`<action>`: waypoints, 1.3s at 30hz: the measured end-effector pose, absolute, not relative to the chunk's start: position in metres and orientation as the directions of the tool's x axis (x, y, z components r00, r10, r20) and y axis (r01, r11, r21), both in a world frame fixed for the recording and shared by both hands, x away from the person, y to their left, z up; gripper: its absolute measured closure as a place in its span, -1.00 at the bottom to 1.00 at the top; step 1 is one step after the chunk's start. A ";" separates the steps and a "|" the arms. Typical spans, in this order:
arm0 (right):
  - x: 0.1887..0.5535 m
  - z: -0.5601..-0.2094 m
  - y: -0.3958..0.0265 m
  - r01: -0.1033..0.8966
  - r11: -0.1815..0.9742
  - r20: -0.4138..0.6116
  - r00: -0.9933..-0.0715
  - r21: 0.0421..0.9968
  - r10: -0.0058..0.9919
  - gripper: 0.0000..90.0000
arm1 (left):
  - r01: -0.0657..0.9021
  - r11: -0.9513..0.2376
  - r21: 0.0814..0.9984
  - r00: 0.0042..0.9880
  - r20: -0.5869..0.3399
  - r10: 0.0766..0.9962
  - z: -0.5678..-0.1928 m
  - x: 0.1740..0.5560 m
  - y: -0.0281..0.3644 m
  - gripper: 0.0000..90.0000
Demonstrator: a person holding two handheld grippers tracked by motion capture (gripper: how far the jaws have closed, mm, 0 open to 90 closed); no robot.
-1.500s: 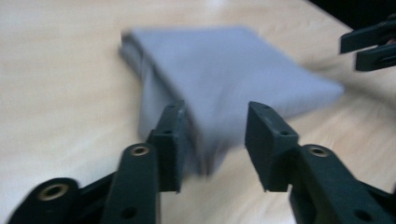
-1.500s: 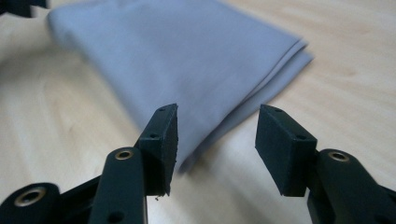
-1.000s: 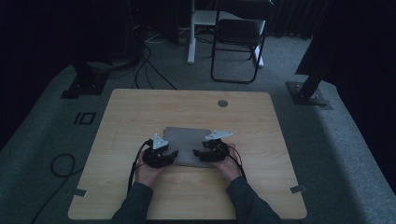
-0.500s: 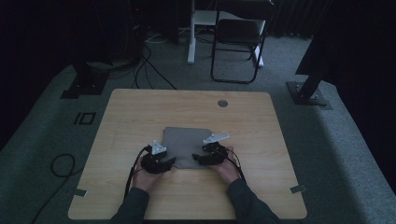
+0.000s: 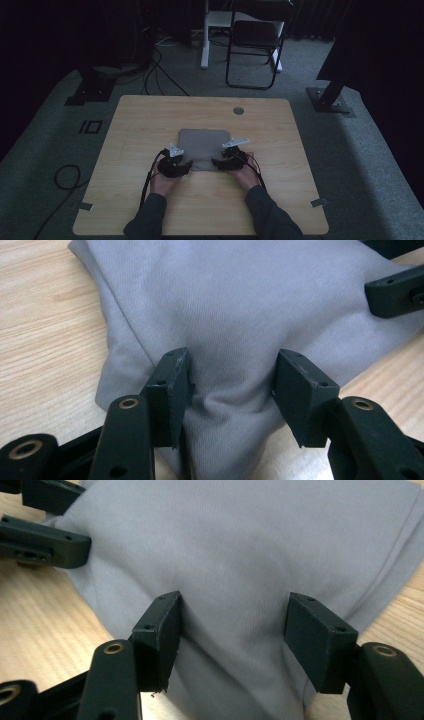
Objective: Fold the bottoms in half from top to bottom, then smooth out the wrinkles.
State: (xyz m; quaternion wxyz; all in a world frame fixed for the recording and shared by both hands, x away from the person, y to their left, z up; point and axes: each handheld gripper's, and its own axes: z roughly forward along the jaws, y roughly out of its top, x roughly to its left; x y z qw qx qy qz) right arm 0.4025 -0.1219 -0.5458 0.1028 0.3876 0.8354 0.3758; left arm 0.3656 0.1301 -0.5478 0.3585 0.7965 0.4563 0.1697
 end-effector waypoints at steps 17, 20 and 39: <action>0.414 -0.548 -0.121 0.560 0.421 0.106 -0.680 0.713 0.726 -0.11 | 0.610 -0.288 0.739 0.502 -0.078 0.862 -0.552 0.376 0.134 0.07; 0.416 -0.548 -0.122 0.560 0.422 0.102 -0.679 0.713 0.727 -0.11 | 0.612 -0.280 0.740 0.493 -0.080 0.866 -0.552 0.377 0.133 0.07; 0.409 -0.547 -0.139 0.551 0.440 0.063 -0.671 0.709 0.739 -0.09 | 0.602 -0.298 0.741 0.484 -0.042 0.874 -0.551 0.353 0.159 0.06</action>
